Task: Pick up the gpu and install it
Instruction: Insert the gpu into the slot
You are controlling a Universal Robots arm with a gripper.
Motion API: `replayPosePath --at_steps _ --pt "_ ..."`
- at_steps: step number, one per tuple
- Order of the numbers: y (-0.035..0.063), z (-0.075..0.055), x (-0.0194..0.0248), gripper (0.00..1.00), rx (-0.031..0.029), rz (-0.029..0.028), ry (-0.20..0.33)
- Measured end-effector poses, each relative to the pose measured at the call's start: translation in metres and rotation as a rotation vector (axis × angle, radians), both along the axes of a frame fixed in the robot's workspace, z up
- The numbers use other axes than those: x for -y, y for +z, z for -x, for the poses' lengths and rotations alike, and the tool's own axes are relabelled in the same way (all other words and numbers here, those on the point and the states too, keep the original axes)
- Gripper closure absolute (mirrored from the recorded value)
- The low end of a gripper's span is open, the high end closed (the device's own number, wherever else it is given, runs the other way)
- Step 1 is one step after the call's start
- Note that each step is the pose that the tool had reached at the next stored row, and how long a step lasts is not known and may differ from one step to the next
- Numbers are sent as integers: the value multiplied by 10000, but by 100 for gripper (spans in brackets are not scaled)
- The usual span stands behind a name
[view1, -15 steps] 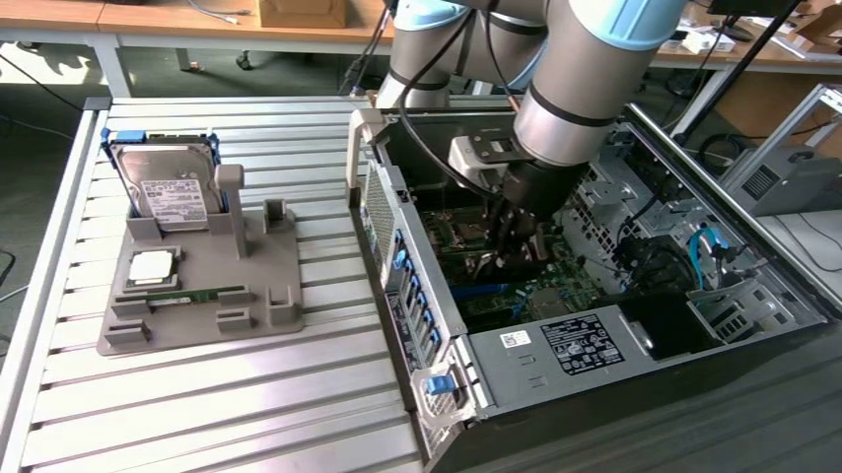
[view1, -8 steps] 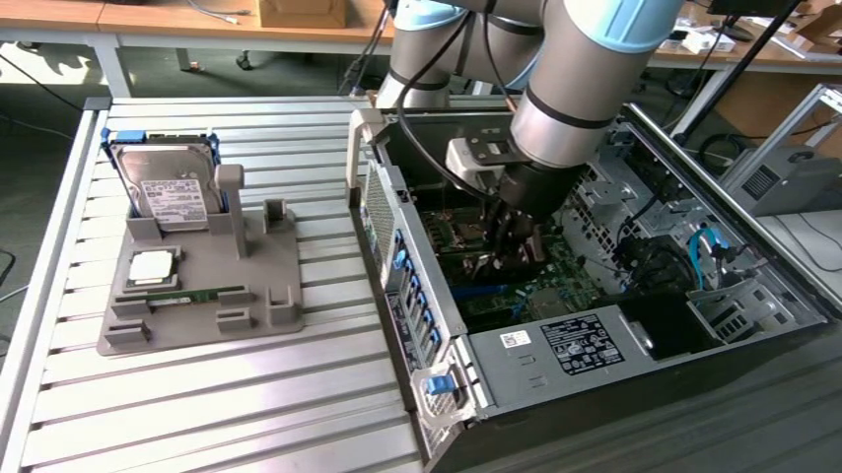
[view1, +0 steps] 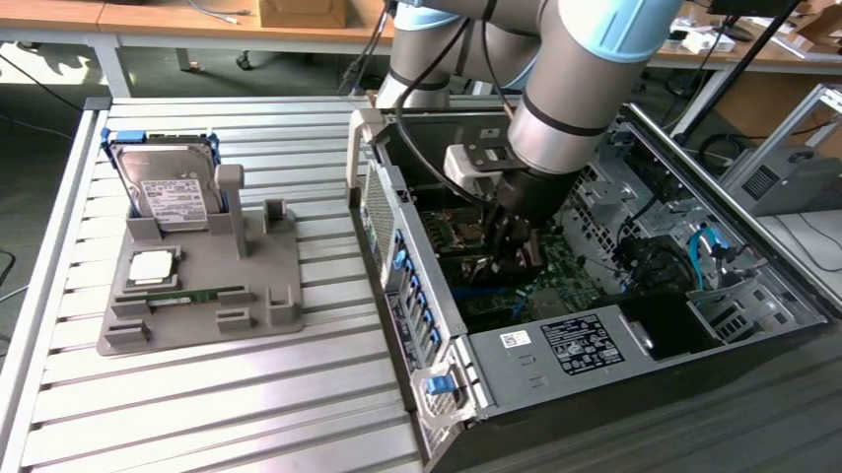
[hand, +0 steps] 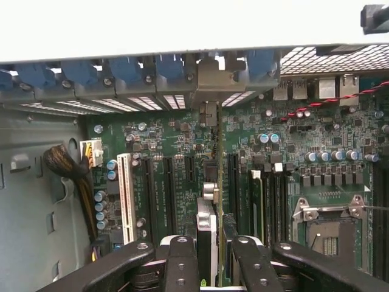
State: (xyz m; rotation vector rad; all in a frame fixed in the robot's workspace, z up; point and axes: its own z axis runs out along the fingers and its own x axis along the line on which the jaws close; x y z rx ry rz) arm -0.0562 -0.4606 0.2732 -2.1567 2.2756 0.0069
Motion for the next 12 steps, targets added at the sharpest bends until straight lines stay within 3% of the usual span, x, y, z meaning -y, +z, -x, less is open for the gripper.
replayPosePath --at_steps 12 --pt "-93 14 0 73 0 1 0"
